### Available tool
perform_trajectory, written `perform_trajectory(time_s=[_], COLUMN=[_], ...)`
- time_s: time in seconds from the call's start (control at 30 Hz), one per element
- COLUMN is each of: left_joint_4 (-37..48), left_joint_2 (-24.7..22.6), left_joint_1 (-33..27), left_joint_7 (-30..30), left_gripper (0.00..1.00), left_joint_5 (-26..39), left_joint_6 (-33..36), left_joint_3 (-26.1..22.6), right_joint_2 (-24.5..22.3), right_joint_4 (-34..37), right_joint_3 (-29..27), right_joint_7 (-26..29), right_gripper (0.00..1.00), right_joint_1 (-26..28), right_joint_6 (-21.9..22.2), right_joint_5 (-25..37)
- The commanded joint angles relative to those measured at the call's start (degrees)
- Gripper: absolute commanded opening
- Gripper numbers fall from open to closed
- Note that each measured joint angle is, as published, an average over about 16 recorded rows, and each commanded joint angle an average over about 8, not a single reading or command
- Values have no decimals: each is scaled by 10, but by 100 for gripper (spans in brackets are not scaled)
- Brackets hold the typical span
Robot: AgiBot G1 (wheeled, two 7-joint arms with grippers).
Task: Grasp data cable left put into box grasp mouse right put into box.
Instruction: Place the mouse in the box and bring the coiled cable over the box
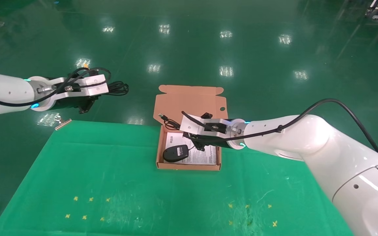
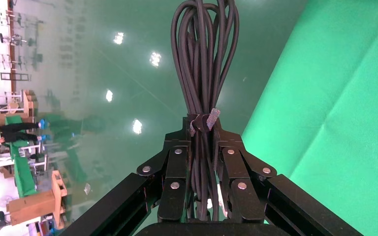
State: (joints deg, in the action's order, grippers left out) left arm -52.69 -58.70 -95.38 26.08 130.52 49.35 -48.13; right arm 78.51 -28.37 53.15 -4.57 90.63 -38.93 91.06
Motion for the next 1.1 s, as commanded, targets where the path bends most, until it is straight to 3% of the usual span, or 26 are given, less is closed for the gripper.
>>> perform_trajectory(time_s=[0.03, 0.07, 0.63, 0.87, 1.1], left_joint_4=[0, 0, 0, 29, 122], left_joint_2=[0, 0, -10, -48, -114], left_joint_1=[0, 0, 11, 39, 59], left_joint_7=[0, 0, -8, -58, -153], left_gripper=[0, 0, 0, 0, 0], left_joint_5=[0, 0, -15, -59, -122], left_joint_6=[0, 0, -12, -61, -135], left_joint_3=[0, 0, 1, 0, 3], right_joint_2=[0, 0, -34, -93, -175], right_joint_4=[-2, -2, -44, -75, -122], right_joint_3=[15, 17, 20, 1, -9], right_joint_7=[-6, -7, 13, 36, 63], right_gripper=[94, 100, 100, 100, 100], right_joint_1=[2, 3, -8, -2, 3], right_joint_6=[4, 5, -3, 1, 9], right_joint_5=[-8, -10, -28, -44, -36])
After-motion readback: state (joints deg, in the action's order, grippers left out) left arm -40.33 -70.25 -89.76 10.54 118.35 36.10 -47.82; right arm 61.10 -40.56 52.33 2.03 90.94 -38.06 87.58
